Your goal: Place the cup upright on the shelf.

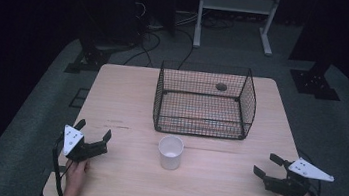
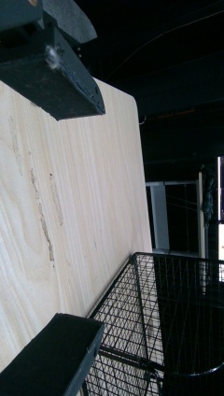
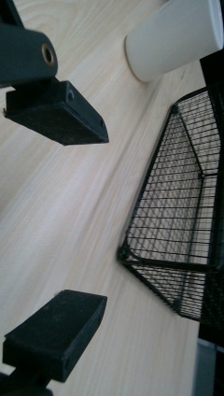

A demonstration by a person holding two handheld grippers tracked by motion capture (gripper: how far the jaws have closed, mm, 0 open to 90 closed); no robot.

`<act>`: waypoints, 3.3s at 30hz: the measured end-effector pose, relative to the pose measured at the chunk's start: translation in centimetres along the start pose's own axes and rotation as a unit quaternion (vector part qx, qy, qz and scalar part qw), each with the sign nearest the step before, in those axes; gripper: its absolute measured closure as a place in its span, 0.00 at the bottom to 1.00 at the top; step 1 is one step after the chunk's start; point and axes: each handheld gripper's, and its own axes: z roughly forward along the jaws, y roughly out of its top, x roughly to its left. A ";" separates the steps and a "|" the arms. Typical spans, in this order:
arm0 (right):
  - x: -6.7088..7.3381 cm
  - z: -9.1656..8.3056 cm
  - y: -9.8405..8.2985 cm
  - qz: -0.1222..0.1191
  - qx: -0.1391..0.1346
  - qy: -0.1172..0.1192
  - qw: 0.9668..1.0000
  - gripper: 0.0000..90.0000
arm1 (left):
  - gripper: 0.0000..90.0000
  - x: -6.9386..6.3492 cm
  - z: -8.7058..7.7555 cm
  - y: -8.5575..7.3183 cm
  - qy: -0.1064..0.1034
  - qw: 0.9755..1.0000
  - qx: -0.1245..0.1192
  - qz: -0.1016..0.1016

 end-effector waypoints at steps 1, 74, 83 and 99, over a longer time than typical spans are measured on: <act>-0.1 0.0 0.2 0.003 -0.001 0.005 1.000 0.19 | 0.00 0.0 0.0 0.0 0.000 1.000 0.000 0.000; 9.6 9.9 10.7 -0.117 0.047 0.210 0.970 0.10 | 0.00 -0.1 0.1 0.0 0.002 1.000 0.000 0.001; 11.1 11.4 10.6 -0.126 0.062 0.221 0.965 0.05 | 0.00 0.0 0.1 0.0 0.001 1.000 0.000 0.001; 13.8 14.8 9.6 -0.138 0.092 0.238 0.957 0.03 | 0.00 0.0 0.1 0.0 0.001 1.000 -0.001 0.000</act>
